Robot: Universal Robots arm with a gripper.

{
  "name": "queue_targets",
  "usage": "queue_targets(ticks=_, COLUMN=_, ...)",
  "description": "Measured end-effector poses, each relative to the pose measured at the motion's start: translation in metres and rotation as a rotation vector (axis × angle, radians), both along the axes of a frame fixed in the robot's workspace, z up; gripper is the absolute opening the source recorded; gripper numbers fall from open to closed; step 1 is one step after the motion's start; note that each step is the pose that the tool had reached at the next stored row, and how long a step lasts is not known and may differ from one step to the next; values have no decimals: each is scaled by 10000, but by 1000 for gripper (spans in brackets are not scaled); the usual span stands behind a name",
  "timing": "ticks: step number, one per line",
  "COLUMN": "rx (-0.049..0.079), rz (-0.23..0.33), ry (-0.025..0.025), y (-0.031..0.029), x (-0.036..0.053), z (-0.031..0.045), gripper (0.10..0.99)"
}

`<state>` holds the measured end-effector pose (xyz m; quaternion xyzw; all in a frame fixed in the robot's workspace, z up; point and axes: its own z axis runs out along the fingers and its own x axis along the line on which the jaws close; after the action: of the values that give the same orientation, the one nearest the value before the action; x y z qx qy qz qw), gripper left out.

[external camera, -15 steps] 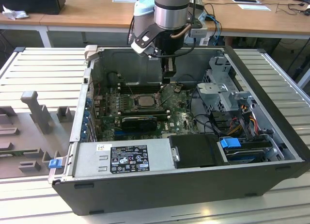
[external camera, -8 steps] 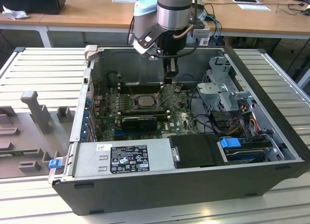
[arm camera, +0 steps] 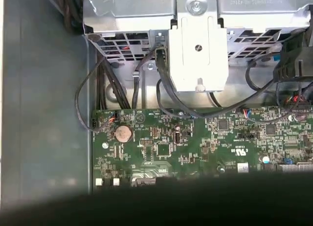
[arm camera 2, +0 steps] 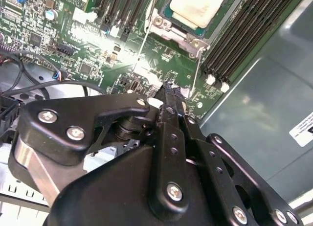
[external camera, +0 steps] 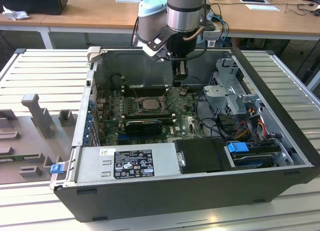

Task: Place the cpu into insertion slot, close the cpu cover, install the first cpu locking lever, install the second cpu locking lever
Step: 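Close the cpu cover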

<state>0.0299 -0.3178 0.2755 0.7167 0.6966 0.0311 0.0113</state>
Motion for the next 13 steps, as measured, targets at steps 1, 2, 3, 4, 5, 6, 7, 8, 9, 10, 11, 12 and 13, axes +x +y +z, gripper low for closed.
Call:
queue_targets(ticks=1, rx=-2, rz=0, ry=1, y=0, x=13, z=-28, gripper=106)
queue_targets(ticks=2, rx=-1, rz=1, ry=0, y=0, x=25, z=-61, gripper=106)
queue_targets(ticks=3, rx=0, rz=6, ry=0, y=1, x=52, z=-90, gripper=106)
queue_targets(ticks=4, rx=-1, rz=10, ry=0, y=1, x=78, z=-97, gripper=106)
queue_targets(ticks=5, rx=-3, rz=12, ry=0, y=1, x=106, z=-100, gripper=106)
queue_targets(ticks=6, rx=-2, rz=18, ry=1, y=1, x=157, z=-105, gripper=106)
queue_targets(ticks=7, rx=-1, rz=26, ry=0, y=2, x=187, z=-108, gripper=106)
queue_targets(ticks=8, rx=0, rz=33, ry=0, y=2, x=206, z=-118, gripper=106)
queue_targets(ticks=9, rx=0, rz=41, ry=-1, y=2, x=223, z=-138, gripper=106)
queue_targets(ticks=10, rx=-1, rz=52, ry=0, y=2, x=231, z=-158, gripper=106)
queue_targets(ticks=11, rx=-2, rz=61, ry=1, y=2, x=232, z=-180, gripper=106)
queue_targets(ticks=12, rx=-2, rz=73, ry=6, y=0, x=232, z=-198, gripper=106)
queue_targets(ticks=13, rx=-2, rz=86, ry=9, y=-4, x=232, z=-215, gripper=106)
